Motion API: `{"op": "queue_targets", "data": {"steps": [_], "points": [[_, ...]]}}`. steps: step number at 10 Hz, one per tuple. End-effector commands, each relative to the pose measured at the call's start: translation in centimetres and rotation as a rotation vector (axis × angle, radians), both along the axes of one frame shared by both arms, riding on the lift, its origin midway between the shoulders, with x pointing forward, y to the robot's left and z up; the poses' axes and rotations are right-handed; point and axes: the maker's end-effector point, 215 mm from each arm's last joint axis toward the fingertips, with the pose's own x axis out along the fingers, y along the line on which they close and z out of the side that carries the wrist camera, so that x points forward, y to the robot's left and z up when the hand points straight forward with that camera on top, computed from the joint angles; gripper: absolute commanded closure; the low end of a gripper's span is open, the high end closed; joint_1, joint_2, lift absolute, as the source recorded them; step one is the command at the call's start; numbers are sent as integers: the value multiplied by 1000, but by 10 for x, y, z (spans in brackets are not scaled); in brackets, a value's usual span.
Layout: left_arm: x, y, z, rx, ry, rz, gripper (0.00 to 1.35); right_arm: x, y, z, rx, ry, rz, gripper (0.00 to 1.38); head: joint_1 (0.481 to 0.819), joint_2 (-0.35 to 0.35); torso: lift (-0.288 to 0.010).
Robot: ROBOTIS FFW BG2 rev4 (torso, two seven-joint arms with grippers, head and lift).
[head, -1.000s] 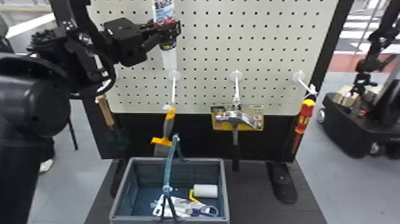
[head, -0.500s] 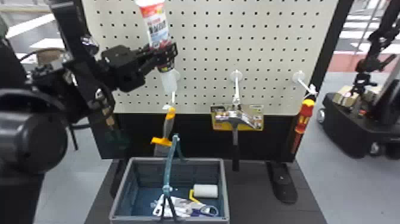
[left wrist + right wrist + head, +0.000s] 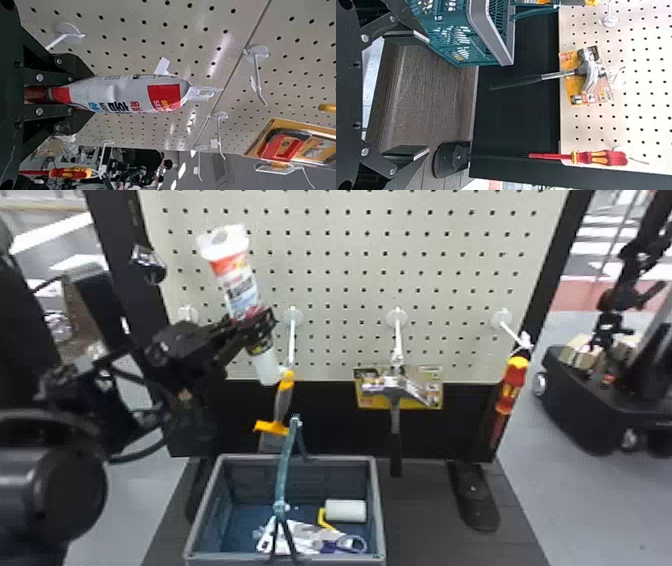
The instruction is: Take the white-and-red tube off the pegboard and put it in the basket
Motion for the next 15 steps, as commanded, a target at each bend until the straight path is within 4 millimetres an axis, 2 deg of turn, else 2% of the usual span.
{"op": "queue_targets", "data": {"steps": [1,3,8,11,13,14,15], "points": [[-6,16,-24,-9,20,38,1151,-1,1,-1,3,2,1,314,549,0,-100],[-10,32,-55,-20,66,81,1151,0,6,-2,9,6,7,314,549,0,-100],[-21,41,-139,-71,225,109,1151,0,16,-6,28,13,24,314,549,0,-100],[-27,34,-171,-101,315,86,1153,2,20,-6,34,12,34,314,549,0,-100],[-32,14,-212,-148,415,17,1153,3,21,-9,43,19,37,314,549,0,-100],[-33,4,-225,-149,444,-5,1153,2,22,-11,45,21,41,314,549,0,-100],[-33,-5,-229,-149,450,-23,1153,2,22,-14,48,27,42,314,549,0,-100]]}}
